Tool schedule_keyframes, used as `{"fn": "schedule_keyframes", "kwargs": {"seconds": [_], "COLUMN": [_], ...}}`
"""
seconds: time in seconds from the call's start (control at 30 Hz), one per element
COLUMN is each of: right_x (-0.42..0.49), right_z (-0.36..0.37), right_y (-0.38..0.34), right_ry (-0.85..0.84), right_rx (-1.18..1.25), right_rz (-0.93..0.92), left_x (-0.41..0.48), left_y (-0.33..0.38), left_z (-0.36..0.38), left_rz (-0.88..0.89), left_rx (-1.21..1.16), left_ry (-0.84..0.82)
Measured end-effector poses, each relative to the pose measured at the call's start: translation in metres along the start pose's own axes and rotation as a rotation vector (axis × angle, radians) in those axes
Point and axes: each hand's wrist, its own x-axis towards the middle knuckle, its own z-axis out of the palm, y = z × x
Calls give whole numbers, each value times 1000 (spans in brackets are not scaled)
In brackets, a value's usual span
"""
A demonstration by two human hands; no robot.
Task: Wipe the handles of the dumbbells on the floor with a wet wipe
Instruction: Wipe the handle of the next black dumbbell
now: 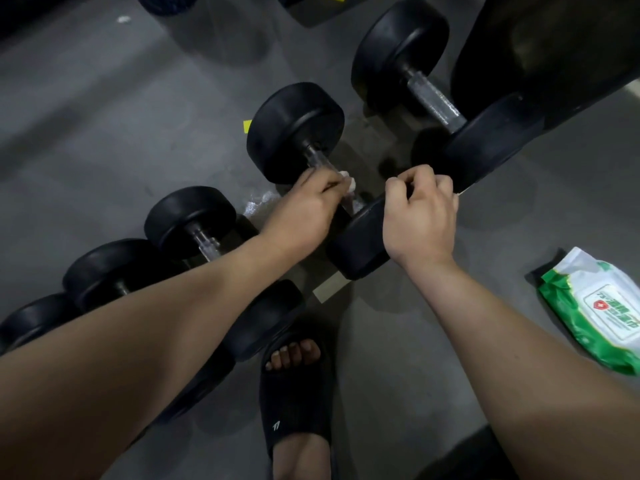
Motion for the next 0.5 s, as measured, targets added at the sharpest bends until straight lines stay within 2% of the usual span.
{"fn": "schedule_keyframes", "kwargs": {"seconds": [0.13,0.27,0.33,0.37,0.5], "right_x": [2,7,8,8,-3], "right_z": [-1,-5,-8,-11,-15], "right_y": [1,1,1,0,-4], "right_ry": [-3,-19,4,35,117], "right_rx": [12,42,-23,-82,-223], "right_rz": [8,23,-14,-67,-421], "left_x": [9,17,20,22,31], "left_y": [-6,-6,-6,-3,-1], "left_z": [-3,-4,-2,-2,0], "left_rz": [-81,-83,-127,-178,-200], "left_rx": [-48,-35,-100,-185,-210], "left_ry": [148,174,174,163,167]}}
